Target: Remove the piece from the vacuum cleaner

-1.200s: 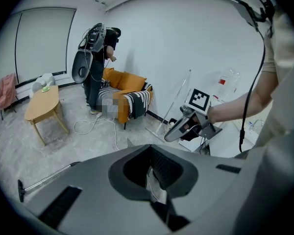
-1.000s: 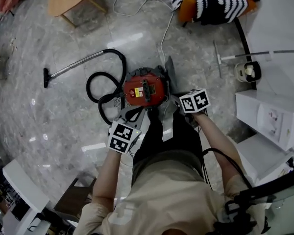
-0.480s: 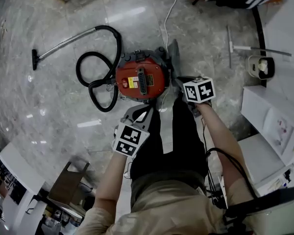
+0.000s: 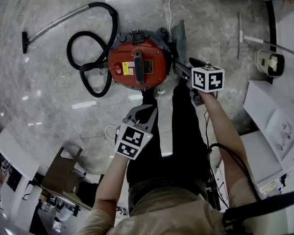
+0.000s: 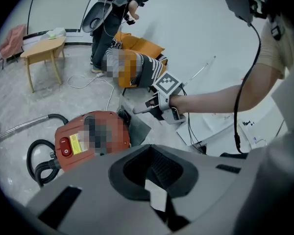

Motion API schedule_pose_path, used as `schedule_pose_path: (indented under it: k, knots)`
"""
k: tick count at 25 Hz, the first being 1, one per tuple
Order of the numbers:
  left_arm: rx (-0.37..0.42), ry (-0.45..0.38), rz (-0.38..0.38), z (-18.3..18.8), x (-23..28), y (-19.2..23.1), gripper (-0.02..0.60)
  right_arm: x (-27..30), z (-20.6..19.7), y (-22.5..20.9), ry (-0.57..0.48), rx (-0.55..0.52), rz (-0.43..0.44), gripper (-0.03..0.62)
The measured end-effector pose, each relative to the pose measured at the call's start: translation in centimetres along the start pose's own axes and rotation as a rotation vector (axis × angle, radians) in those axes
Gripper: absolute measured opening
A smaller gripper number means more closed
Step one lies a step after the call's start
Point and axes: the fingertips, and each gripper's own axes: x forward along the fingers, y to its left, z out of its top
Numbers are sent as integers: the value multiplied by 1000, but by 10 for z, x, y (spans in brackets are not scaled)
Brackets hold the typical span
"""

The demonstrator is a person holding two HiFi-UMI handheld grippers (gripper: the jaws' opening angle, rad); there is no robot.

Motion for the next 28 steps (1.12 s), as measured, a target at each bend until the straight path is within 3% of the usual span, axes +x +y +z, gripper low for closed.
schedule_pose_path:
  k: [3, 9, 16, 19, 25, 28]
  knots:
    - [-11, 8, 10, -8, -1, 6, 3, 15, 6, -12, 4, -34, -46, 322]
    - [-30, 13, 16, -14, 0, 11, 3, 47, 13, -18, 92, -130, -86, 322]
    - [-67, 16, 18, -27, 4, 16, 3, 67, -5, -43, 243, -189, -158, 319]
    - [-85, 37, 24, -34, 5, 15, 3, 60, -11, -50, 247, -189, -168, 309]
    - [-83, 35, 19, -30, 12, 15, 3, 60, -13, -51, 259, -203, -167, 85]
    - [-80, 38, 13, -28, 15, 12, 3, 62, -15, -51, 270, -234, -177, 39]
